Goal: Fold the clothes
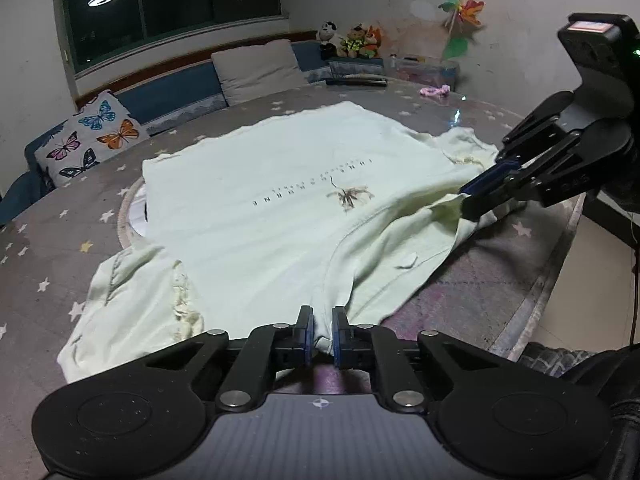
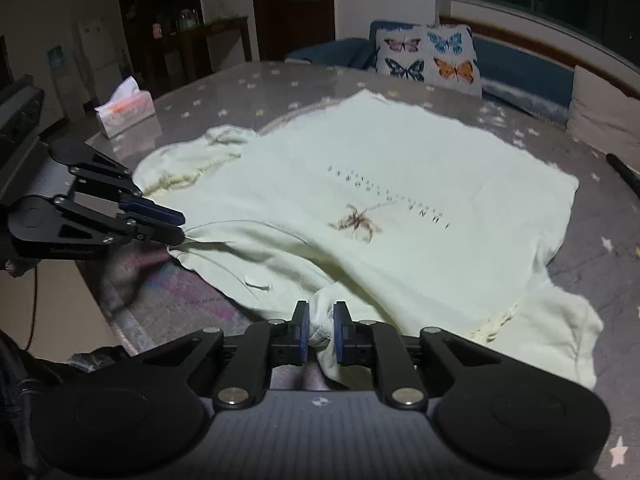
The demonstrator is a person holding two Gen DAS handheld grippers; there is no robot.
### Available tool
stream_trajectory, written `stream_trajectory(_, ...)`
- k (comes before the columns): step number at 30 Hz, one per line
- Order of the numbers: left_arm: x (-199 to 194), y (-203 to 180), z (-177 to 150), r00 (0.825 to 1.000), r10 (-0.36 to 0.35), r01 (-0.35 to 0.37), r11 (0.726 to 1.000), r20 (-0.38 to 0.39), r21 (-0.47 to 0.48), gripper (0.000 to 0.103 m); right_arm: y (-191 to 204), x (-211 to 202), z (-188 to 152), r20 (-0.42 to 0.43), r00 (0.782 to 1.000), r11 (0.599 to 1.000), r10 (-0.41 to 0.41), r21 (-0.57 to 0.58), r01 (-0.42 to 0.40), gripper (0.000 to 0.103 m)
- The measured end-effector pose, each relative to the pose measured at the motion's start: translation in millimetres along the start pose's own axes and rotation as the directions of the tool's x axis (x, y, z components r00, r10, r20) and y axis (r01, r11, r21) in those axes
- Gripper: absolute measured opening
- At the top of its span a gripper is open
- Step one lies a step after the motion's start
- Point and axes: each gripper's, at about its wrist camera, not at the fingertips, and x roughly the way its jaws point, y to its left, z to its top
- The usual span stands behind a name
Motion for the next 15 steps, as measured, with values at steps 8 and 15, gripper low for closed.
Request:
stream_trajectory(8,-25.8,-0.7,0.5,0.998,-0.053,0.051,0.998,0.039,0.04,0.008,6.0,-39.9,-5.3,0.013,0.999,0.996,0.046,-0.082,-0.045,0.012)
stream_trajectory(15,-29.0,-2.8,1.2,0.997,-0.07,0.067,0.995,0.036,0.078,0.012,-2.5,-45.2,-1.2,0.013,0.998,0.997,0.059,-0.049,-0.058,0.017)
